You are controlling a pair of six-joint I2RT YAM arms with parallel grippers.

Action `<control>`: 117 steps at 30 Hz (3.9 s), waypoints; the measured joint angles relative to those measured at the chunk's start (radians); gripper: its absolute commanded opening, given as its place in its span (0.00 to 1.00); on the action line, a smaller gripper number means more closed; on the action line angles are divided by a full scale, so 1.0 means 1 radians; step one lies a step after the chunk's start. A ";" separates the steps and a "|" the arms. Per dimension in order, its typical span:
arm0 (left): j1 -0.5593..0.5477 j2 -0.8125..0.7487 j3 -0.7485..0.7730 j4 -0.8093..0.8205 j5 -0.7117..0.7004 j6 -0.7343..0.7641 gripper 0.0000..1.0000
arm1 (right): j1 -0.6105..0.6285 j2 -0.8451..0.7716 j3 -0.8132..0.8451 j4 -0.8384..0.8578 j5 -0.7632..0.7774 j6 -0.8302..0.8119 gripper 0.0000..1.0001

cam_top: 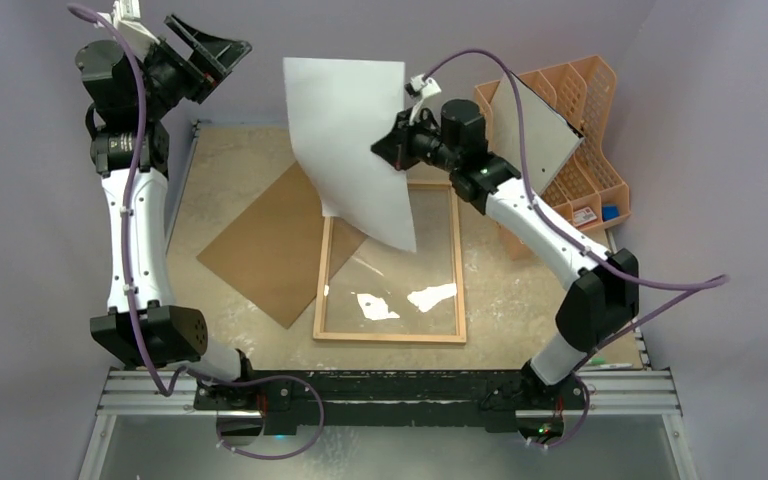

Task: Put the photo into the frame
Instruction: Turn over the photo from the photo frame, then adjust the photo frame item at the center of the board.

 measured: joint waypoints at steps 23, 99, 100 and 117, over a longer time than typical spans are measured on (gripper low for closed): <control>0.000 -0.062 -0.278 -0.093 -0.151 0.174 0.91 | -0.252 0.299 0.016 -0.710 -0.092 0.046 0.00; -0.077 0.470 -0.274 -0.125 -0.357 0.603 0.94 | -0.154 0.243 0.060 -0.468 0.326 0.188 0.65; -0.069 0.506 -0.238 -0.132 -0.351 0.627 0.94 | -0.121 0.269 0.095 -0.459 0.327 0.182 0.65; 0.095 0.654 -0.225 -0.135 -0.280 0.690 0.90 | 0.176 0.670 0.464 -0.392 0.079 0.373 0.61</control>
